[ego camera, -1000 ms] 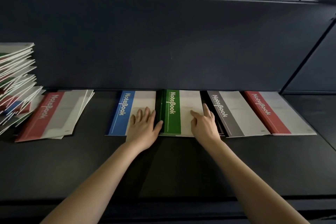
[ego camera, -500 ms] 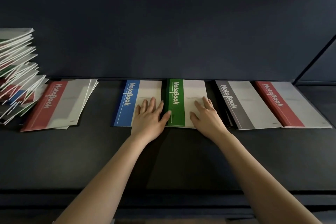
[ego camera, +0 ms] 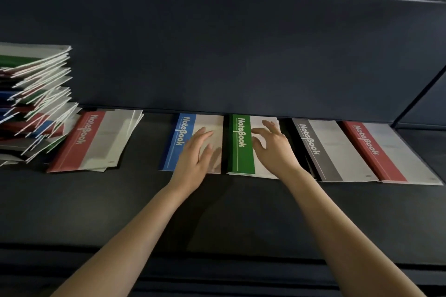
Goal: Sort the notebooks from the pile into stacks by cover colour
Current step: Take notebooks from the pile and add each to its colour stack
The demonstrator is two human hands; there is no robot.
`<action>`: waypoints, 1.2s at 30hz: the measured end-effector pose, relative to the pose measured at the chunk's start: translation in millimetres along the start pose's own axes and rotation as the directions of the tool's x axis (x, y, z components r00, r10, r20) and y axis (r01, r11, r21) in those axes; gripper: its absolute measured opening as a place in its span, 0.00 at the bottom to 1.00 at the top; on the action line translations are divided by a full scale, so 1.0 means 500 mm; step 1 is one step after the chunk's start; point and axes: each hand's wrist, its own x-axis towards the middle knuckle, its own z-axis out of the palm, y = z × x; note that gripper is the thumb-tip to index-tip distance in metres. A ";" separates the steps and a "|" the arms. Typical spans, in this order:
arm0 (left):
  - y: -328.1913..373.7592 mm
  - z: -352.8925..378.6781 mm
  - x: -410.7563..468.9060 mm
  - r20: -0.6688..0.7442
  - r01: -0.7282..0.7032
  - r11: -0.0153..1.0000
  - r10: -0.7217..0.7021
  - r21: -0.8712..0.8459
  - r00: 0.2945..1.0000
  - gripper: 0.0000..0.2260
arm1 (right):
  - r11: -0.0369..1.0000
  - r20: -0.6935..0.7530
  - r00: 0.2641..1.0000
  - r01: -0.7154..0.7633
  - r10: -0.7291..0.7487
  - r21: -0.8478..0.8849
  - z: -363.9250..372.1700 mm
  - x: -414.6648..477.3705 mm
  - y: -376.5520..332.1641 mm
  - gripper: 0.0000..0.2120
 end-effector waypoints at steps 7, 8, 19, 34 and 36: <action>-0.085 -0.153 -0.056 -0.209 -0.004 0.991 0.032 0.134 0.977 0.15 | 0.973 0.130 0.965 0.226 -0.229 0.040 0.104 0.027 -0.156 0.15; -0.098 -0.181 -0.065 -0.240 0.000 0.988 0.037 0.156 0.970 0.15 | 0.964 0.155 0.951 0.260 -0.266 0.060 0.126 0.028 -0.180 0.15; -0.210 -0.437 -0.178 -0.443 0.371 0.914 -0.268 0.162 0.856 0.20 | 0.932 0.376 0.859 0.275 -0.348 0.235 0.307 0.050 -0.426 0.20; -0.293 -0.467 -0.094 -0.238 0.363 0.903 -0.310 0.230 0.921 0.22 | 0.935 0.200 0.974 0.030 -0.107 0.353 0.395 0.051 -0.470 0.20; -0.297 -0.466 -0.084 -0.217 0.370 0.902 -0.324 0.222 0.921 0.22 | 0.919 0.168 0.984 -0.017 -0.054 0.395 0.394 0.054 -0.467 0.19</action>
